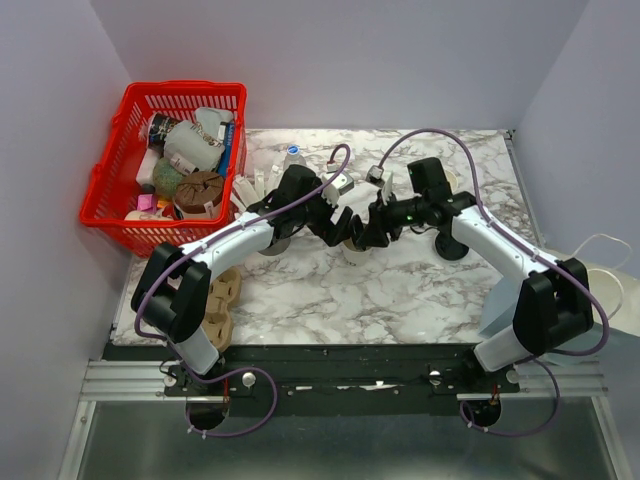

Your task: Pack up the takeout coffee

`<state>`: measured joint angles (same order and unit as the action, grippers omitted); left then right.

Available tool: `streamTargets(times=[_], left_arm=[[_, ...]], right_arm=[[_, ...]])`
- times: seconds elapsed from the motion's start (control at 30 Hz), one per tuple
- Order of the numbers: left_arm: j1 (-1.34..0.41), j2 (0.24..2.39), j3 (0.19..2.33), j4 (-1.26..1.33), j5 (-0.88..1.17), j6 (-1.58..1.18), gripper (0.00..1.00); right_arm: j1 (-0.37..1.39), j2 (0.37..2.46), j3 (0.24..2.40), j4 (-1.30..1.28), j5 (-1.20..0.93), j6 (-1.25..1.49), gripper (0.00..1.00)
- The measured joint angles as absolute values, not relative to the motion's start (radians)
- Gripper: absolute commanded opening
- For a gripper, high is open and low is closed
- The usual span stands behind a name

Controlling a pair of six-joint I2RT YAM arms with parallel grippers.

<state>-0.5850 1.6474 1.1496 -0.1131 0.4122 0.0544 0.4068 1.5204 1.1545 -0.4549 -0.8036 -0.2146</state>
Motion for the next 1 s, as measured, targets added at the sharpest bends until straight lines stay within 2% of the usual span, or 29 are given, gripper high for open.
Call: streamTargets(times=[0.27, 0.37, 0.47, 0.5, 0.6, 0.7, 0.8, 1.0], left_arm=[[-0.585, 1.647, 1.15, -0.113, 0.412, 0.052, 0.95], [-0.585, 1.647, 1.15, -0.113, 0.412, 0.051, 0.95], [-0.585, 1.647, 1.15, -0.113, 0.412, 0.051, 0.96], [-0.585, 1.647, 1.15, -0.113, 0.412, 0.051, 0.96], [-0.585, 1.647, 1.15, -0.113, 0.412, 0.051, 0.96], [-0.585, 1.647, 1.15, -0.113, 0.412, 0.051, 0.96], [-0.585, 1.647, 1.15, -0.113, 0.412, 0.051, 0.96], [-0.585, 1.647, 1.15, -0.113, 0.412, 0.051, 0.96]], right_arm=[[0.426, 1.523, 1.154, -0.443, -0.804, -0.21, 0.5], [0.429, 1.54, 1.154, -0.438, -0.801, -0.198, 0.46], [0.43, 1.566, 1.154, -0.435, -0.795, -0.181, 0.39], [0.431, 1.575, 1.154, -0.435, -0.793, -0.175, 0.32], [0.431, 1.592, 1.155, -0.434, -0.785, -0.159, 0.19], [0.431, 1.591, 1.157, -0.435, -0.78, -0.157, 0.09], [0.431, 1.58, 1.167, -0.437, -0.78, -0.163, 0.04], [0.431, 1.533, 1.193, -0.472, -0.79, -0.184, 0.0]])
